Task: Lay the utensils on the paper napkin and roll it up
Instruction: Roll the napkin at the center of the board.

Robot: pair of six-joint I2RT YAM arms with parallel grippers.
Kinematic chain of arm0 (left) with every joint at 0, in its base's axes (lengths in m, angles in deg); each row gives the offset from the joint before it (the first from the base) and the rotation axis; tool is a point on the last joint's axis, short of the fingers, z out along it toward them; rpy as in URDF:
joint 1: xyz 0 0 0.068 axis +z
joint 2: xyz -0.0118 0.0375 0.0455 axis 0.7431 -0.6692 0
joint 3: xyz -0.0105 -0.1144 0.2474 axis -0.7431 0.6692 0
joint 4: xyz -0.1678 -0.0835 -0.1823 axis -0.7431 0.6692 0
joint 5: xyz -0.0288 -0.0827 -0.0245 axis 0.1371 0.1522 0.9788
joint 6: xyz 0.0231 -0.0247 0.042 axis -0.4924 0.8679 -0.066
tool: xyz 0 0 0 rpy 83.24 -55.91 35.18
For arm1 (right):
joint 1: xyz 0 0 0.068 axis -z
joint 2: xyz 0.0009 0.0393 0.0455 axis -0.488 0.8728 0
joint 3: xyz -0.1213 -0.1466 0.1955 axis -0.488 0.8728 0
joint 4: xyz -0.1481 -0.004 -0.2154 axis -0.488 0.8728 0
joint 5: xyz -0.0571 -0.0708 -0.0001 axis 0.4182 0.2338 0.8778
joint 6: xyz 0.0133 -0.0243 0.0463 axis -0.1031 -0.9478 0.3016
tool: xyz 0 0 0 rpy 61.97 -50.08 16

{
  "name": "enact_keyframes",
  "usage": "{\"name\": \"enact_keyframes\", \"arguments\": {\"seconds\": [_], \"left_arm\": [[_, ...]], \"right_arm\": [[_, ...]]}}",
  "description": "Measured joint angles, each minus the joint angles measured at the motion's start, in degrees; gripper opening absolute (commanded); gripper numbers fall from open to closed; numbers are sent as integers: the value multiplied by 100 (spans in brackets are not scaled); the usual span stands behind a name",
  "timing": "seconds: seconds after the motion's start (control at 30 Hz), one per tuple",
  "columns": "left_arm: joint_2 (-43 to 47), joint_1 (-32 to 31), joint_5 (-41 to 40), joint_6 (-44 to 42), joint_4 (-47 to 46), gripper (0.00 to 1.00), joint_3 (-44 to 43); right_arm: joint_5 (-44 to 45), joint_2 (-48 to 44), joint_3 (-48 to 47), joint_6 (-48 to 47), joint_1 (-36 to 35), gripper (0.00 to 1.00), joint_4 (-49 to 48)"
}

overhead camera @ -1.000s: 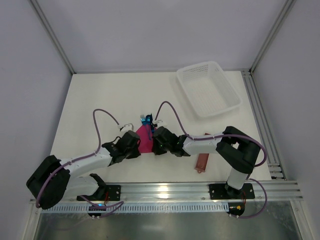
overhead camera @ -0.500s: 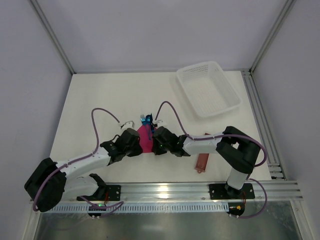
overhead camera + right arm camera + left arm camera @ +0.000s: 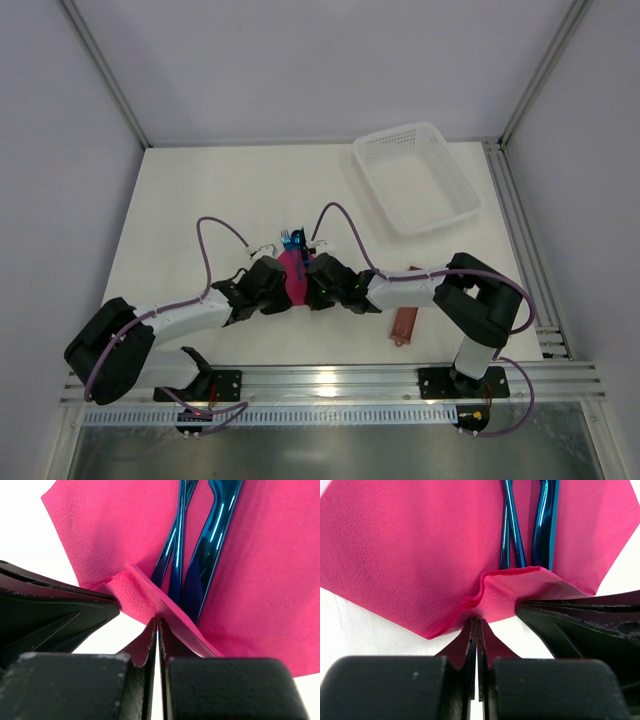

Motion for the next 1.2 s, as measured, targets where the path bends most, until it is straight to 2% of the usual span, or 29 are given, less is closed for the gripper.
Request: {"name": "enact_keyframes", "arguments": {"seconds": [0.67,1.2], "left_arm": [[-50,-7,-92,203,35,0,0],[-50,-7,-120,313,55,0,0]], "right_arm": [[166,-323,249,-9,24,4,299],[208,-595,516,-52,323,4,361]]}}
